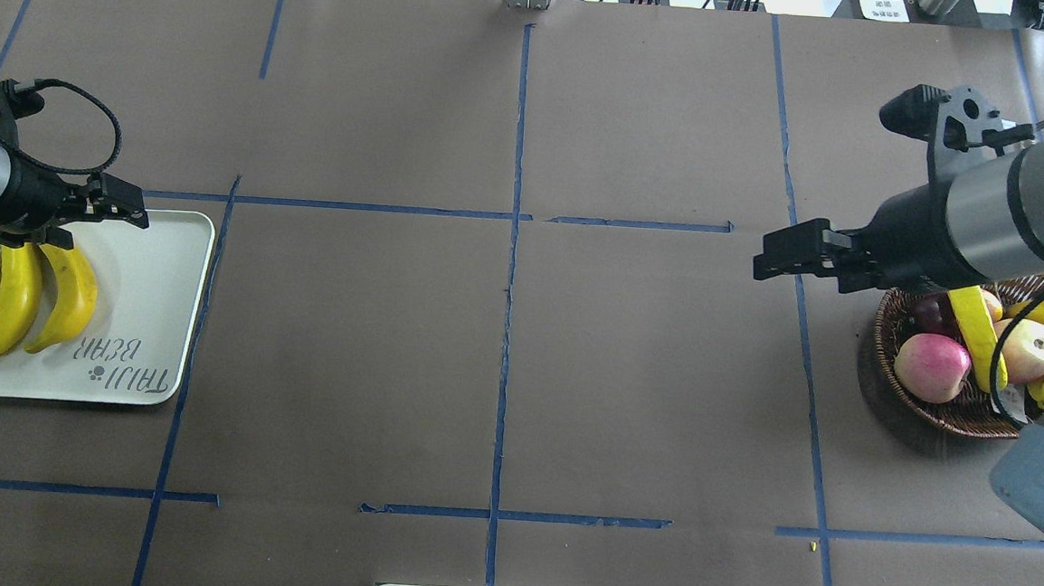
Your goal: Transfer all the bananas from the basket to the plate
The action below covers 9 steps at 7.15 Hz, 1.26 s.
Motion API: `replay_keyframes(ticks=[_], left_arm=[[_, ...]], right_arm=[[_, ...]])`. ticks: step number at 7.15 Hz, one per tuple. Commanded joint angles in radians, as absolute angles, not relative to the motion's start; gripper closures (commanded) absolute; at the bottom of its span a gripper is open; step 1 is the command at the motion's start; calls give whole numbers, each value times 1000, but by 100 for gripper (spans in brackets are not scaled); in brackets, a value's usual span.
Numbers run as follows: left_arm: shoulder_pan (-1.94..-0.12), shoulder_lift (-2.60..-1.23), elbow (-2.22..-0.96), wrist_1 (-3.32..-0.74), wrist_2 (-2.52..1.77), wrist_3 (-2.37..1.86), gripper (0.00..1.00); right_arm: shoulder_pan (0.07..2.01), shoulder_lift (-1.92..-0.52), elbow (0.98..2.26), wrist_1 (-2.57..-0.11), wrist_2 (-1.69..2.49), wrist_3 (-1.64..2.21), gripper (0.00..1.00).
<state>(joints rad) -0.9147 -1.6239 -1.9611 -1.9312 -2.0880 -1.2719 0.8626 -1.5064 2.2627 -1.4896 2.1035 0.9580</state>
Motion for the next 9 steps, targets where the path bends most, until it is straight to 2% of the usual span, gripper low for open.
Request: replay_keyframes(ticks=[1,3,5,9], left_arm=[[-916,-1628,-2009,-1908,-2095,-1291,0],[-911,-1640,-2011,-1913,-2097,-1324,0],[-907,-1641,-2011,-1913,-2098,-1325,0],[-905,-1650,-2019,-1914,-2097,-1325,0]], right_arm=[[928,-1606,2182,-1494,2092,794,0],[924,-1601,2087,-1529,2036,775,0],[894,-1565,2074,-1720,1932,723,0],[905,-1522,1930,-1717,1934,839,0]])
